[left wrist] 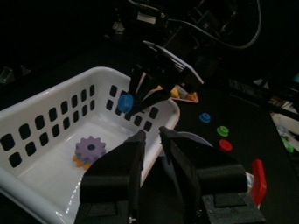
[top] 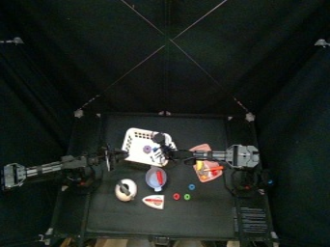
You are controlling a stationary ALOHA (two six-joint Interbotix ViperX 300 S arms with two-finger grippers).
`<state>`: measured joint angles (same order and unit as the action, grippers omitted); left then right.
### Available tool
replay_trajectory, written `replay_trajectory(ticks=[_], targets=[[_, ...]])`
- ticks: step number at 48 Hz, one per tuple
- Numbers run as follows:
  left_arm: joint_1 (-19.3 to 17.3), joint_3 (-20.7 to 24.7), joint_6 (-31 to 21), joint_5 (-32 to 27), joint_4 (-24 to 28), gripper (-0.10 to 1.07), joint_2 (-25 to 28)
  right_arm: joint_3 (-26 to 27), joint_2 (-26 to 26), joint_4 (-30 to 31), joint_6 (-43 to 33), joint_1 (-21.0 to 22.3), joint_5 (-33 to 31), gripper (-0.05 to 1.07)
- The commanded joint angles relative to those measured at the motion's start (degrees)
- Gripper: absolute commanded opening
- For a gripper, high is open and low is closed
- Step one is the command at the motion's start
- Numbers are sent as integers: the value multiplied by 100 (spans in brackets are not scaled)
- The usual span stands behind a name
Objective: Place blue screw in basket
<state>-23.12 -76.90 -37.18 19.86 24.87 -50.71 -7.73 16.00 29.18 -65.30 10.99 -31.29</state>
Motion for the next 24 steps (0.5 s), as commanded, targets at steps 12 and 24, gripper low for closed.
replay_trajectory(ticks=[12, 24], targets=[[0, 70, 0, 18, 0, 65, 18, 26, -237, 26, 9, 44, 44, 79], [0, 62, 0, 18, 0, 65, 18, 35, -237, 70, 26, 44, 44, 79]])
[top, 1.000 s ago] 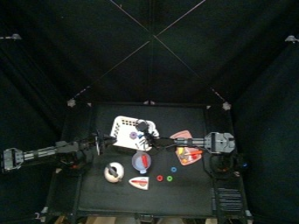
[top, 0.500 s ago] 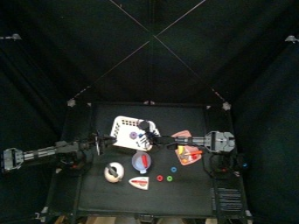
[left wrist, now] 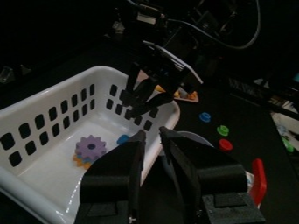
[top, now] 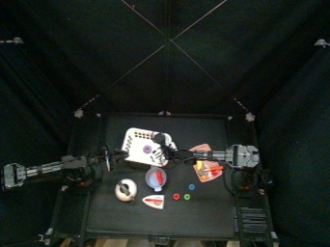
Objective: Place blue screw in basket
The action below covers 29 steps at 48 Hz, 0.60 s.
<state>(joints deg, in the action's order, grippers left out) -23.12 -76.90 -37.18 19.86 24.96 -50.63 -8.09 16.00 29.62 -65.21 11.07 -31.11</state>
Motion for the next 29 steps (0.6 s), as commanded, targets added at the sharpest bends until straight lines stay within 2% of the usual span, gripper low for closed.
replay_trajectory(ticks=[1, 29], targets=[[0, 62, 0, 26, -9, 65, 0, 70, -237, 35, 18, 26, 26, 79], [0, 62, 0, 18, -9, 65, 9, 79, -281, 158, 44, -79, 26, 79]])
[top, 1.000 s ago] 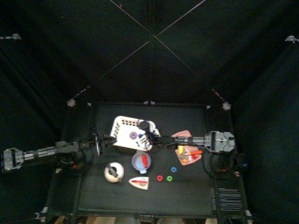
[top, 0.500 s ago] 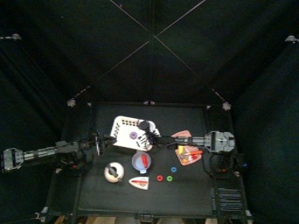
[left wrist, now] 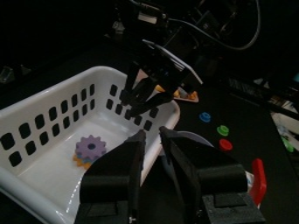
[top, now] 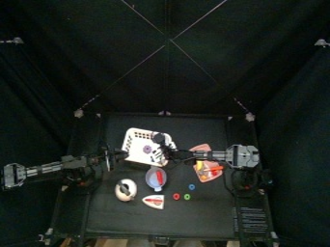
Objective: Place blue screw in basket
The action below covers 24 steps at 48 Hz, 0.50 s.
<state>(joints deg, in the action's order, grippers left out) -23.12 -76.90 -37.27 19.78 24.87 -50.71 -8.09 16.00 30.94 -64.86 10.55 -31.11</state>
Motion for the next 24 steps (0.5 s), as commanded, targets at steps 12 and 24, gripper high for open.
replay_trajectory(ticks=[12, 24], targets=[[0, 53, 9, 26, 0, 65, 18, 105, -404, 88, 9, -185, 9, 79], [9, 44, 9, 26, 0, 65, 18, -53, -853, 123, -35, -615, 26, 79]])
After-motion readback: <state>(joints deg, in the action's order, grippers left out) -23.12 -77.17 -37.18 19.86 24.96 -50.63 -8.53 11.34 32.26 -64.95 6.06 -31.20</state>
